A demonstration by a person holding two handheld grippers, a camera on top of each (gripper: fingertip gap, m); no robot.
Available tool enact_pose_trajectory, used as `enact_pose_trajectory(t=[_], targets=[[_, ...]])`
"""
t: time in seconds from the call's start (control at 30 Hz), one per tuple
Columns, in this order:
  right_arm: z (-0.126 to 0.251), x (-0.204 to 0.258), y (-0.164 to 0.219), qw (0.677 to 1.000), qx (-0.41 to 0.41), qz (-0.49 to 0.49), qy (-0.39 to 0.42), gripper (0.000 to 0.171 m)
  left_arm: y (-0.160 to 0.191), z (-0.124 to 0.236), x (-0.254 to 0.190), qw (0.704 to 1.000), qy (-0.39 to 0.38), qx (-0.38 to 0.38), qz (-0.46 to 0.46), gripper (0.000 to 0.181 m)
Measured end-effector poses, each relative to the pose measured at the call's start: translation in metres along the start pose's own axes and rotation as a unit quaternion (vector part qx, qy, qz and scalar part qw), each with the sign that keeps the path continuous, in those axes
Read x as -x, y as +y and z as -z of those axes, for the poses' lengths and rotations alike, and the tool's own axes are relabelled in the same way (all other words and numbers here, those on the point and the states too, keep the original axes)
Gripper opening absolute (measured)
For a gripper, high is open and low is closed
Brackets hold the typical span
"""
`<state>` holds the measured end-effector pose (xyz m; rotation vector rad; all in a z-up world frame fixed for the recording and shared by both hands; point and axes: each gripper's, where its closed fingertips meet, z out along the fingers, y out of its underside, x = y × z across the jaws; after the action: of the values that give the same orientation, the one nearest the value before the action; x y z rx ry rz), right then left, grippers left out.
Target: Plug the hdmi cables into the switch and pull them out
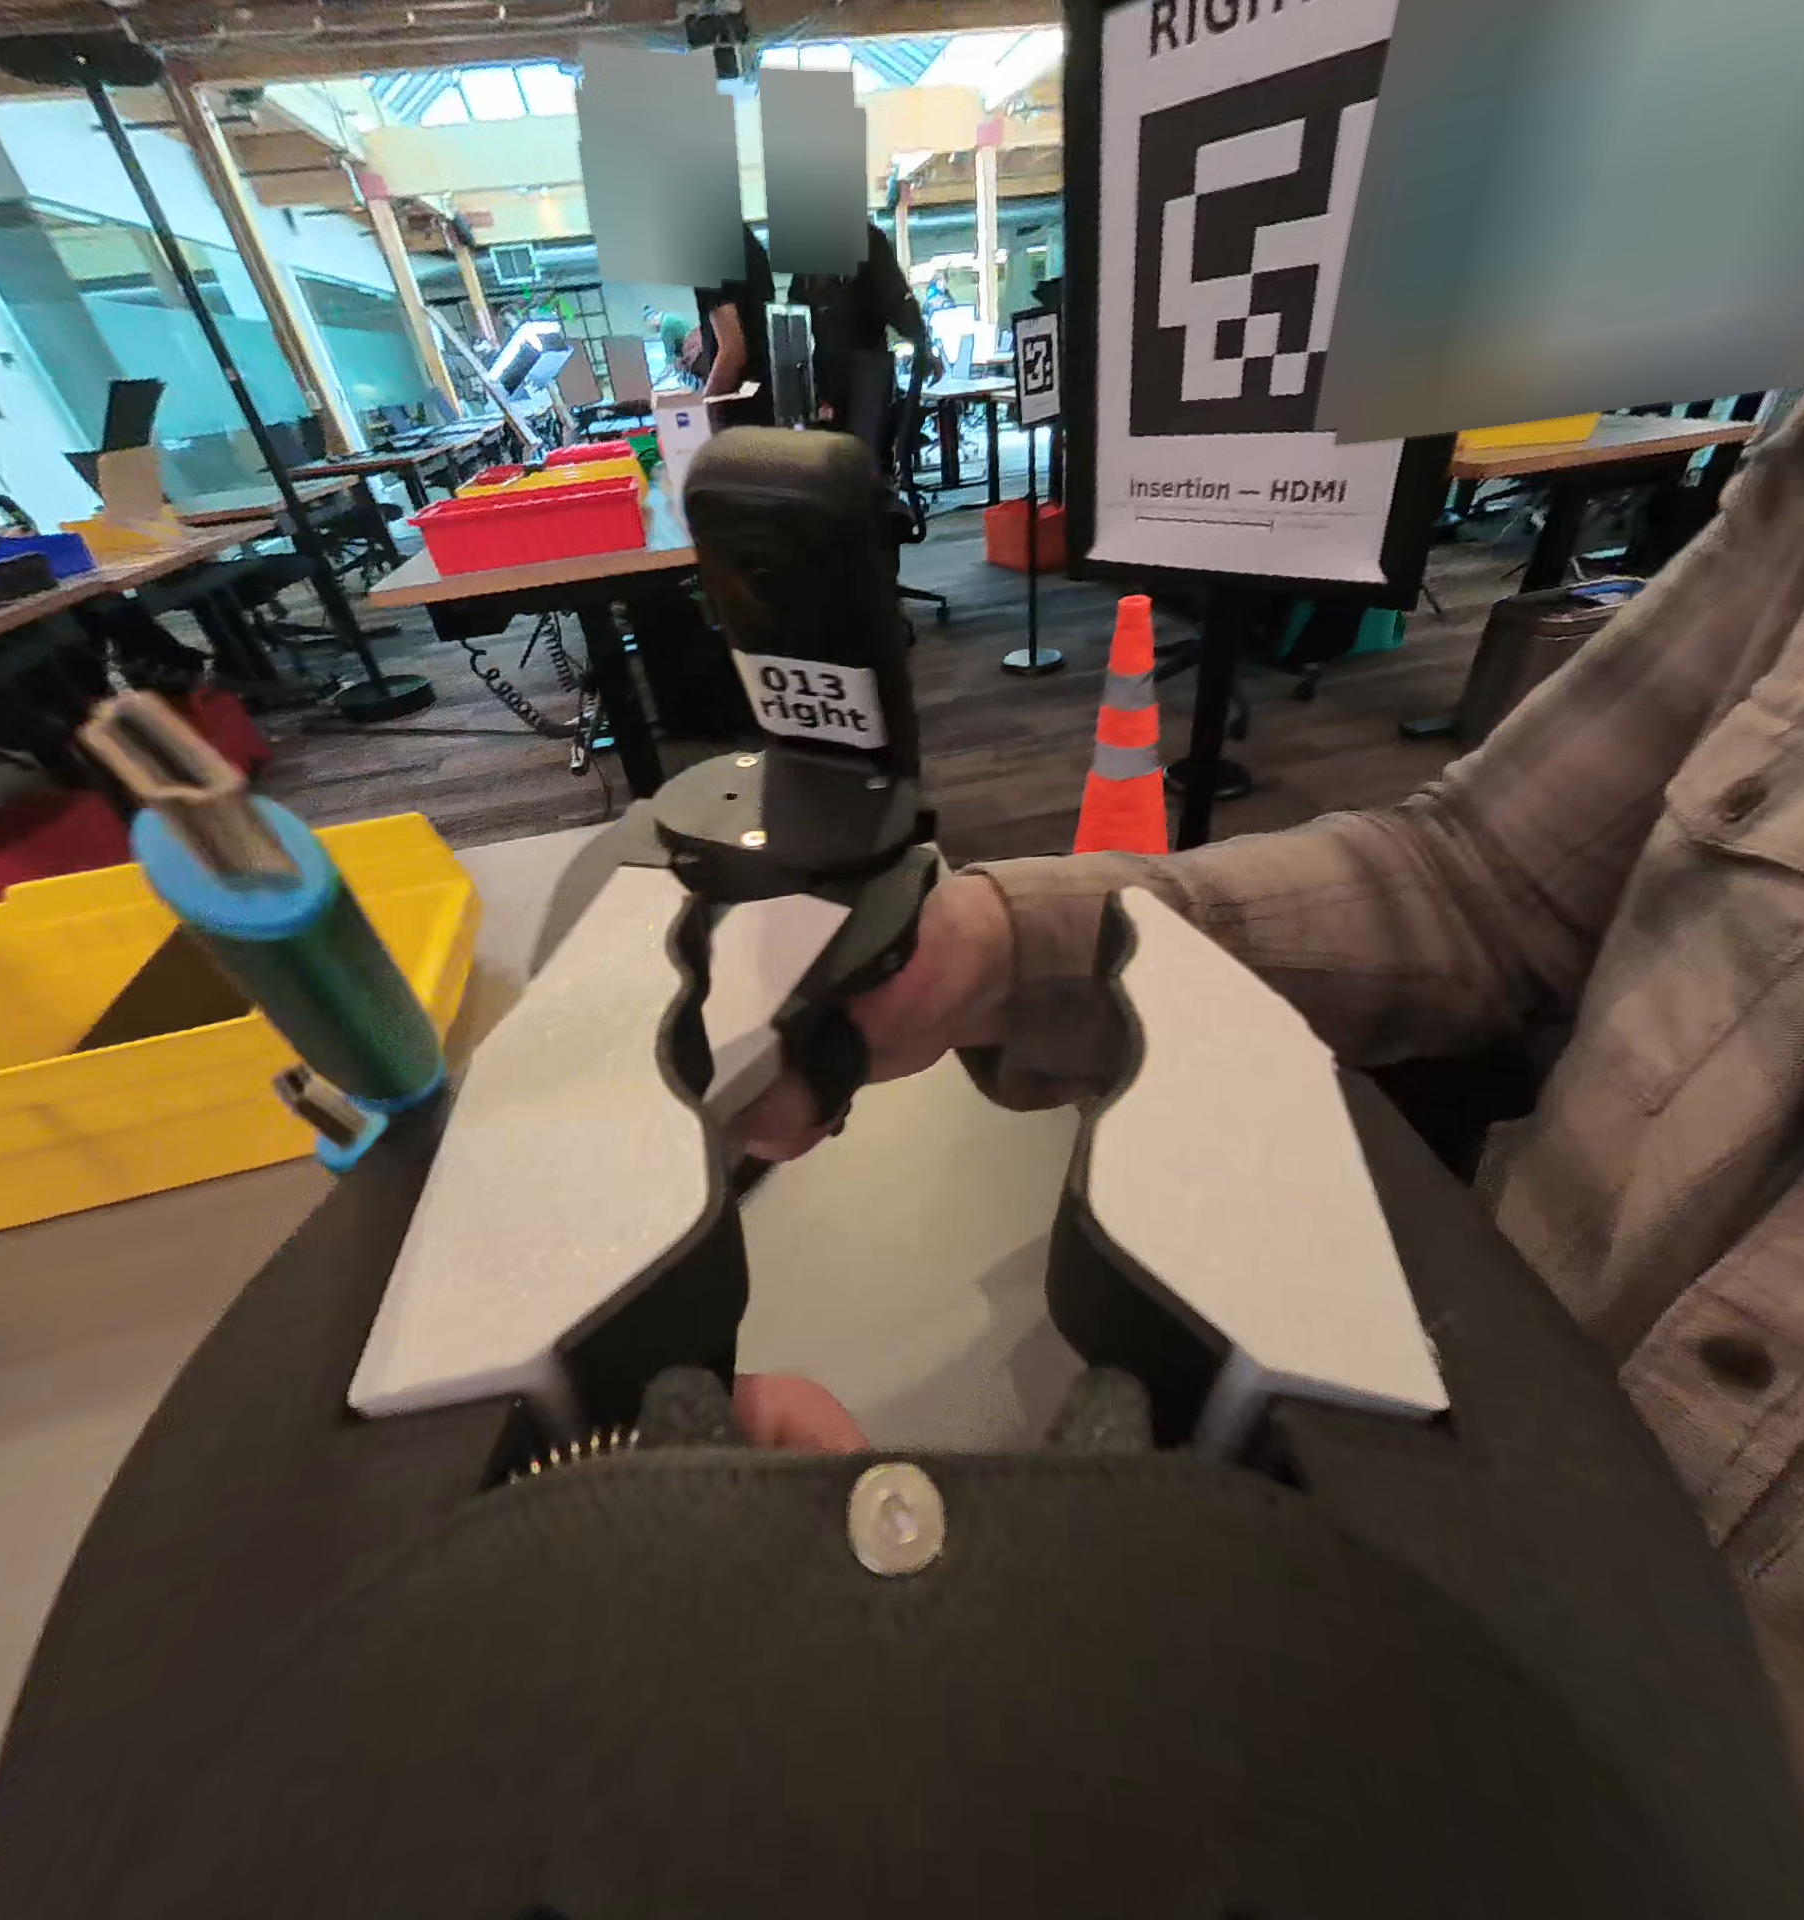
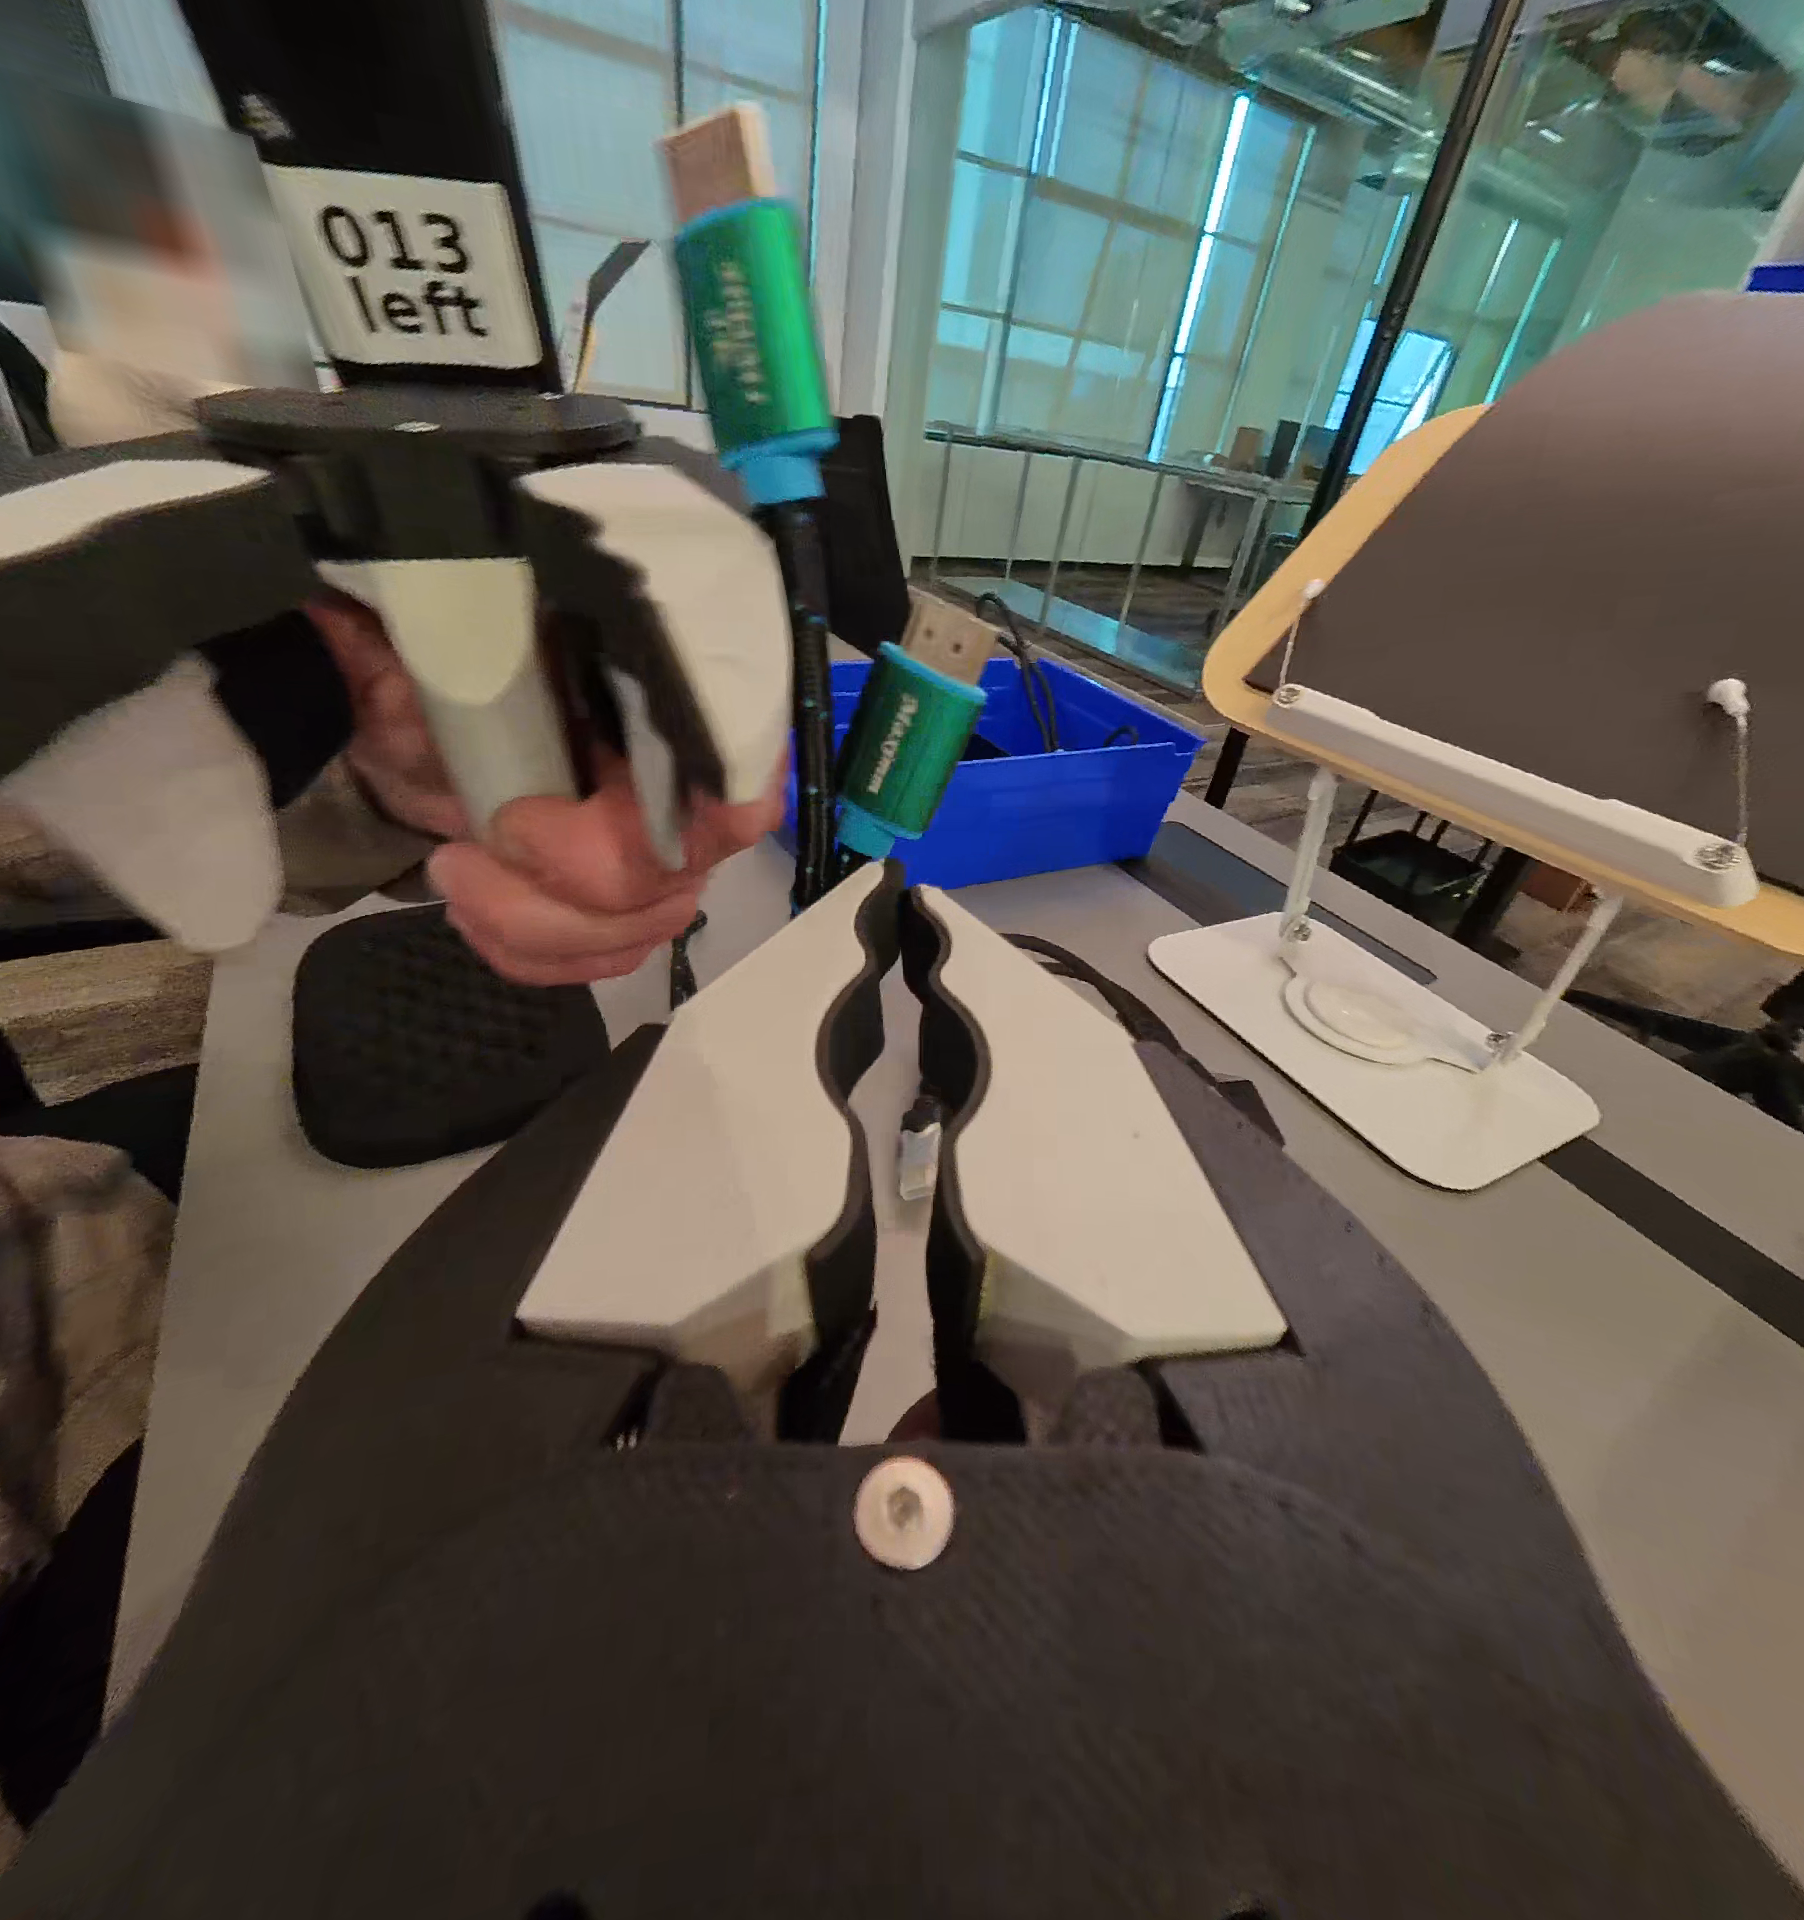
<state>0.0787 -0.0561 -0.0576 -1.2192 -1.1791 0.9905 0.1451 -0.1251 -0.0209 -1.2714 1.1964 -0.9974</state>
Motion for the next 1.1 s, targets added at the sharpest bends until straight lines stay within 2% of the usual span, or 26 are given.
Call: enact_pose_trajectory(t=[0.2, 0.27, 0.37, 0.53, 0.63, 0.73, 0.9, 1.1], targets=[[0.001, 0.000, 0.004, 1.000, 0.013, -0.016, -0.009, 0.000, 0.006, 0.001, 0.011, 0.998, -0.003, 0.056, -0.036, 0.074], [0.004, -0.004, 0.003, 1.000, 0.006, -0.024, -0.007, 0.000, 0.004, 0.004, 0.020, 0.996, -0.023, 0.071, -0.056, 0.072], [0.006, -0.009, 0.004, 1.000, 0.007, -0.028, 0.001, 0.000, 0.014, 0.007, 0.032, 0.984, -0.062, 0.136, -0.100, 0.075], [0.006, -0.007, 0.003, 0.999, 0.000, -0.043, -0.012, 0.000, 0.027, 0.014, 0.048, 0.944, -0.119, 0.231, -0.203, 0.075], [0.006, -0.005, 0.001, 0.998, -0.008, -0.055, -0.021, 0.000, 0.041, 0.022, 0.065, 0.896, -0.154, 0.313, -0.275, 0.076], [0.006, 0.004, -0.003, 0.996, -0.020, -0.064, -0.050, 0.000, 0.053, 0.031, 0.078, 0.864, -0.163, 0.372, -0.297, 0.082], [0.000, 0.014, -0.003, 0.993, -0.035, -0.085, -0.075, 0.000, 0.062, 0.034, 0.077, 0.875, -0.121, 0.389, -0.262, 0.084], [-0.001, 0.023, -0.007, 0.989, -0.050, -0.091, -0.102, 0.000, 0.072, 0.037, 0.072, 0.874, -0.071, 0.416, -0.242, 0.089]])
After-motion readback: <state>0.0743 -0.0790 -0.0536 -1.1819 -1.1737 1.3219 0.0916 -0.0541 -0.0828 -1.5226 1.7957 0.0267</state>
